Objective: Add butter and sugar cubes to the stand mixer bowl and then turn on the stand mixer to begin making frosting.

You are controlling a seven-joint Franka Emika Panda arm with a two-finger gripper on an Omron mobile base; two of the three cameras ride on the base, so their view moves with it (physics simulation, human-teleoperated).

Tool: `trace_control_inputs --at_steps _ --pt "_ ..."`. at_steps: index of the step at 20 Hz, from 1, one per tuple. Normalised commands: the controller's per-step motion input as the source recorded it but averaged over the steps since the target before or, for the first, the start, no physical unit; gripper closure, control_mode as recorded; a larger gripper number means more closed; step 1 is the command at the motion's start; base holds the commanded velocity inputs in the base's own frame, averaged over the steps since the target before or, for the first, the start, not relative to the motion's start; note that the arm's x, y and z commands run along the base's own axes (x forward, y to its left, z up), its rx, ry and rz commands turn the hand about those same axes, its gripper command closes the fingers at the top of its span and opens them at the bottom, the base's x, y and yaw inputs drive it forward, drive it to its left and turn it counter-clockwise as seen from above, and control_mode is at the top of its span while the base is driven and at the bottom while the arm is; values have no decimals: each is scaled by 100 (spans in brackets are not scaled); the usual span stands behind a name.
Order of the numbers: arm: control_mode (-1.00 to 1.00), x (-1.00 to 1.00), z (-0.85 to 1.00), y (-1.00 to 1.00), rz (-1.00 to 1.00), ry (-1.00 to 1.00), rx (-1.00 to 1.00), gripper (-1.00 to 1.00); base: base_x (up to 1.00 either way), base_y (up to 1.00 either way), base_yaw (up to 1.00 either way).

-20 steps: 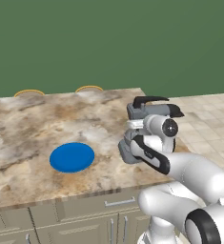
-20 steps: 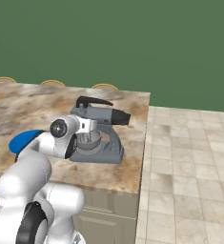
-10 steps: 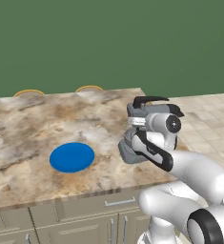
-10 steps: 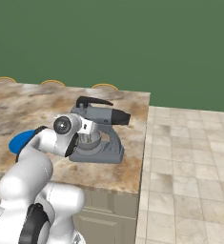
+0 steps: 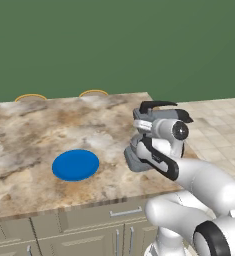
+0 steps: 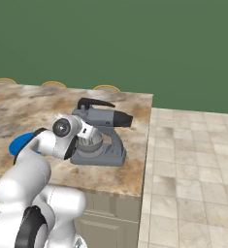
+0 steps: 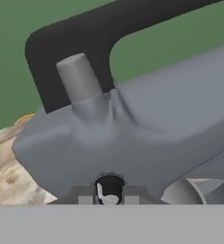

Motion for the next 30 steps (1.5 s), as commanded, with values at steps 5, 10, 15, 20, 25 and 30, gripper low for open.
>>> trace_control_inputs --at_steps 5,10,15,20,25,30 --pt "-100 0 0 -7 -3 0 16 100 0 0 0" --pt "-100 0 0 -9 -1 0 18 100 0 0 0" --pt "-100 0 0 -12 0 0 19 100 0 0 0" --pt "-100 0 0 -10 0 0 20 100 0 0 0" --pt "-100 0 0 -12 0 0 20 100 0 0 0" --pt "-100 0 0 -11 0 0 21 100 0 0 0"
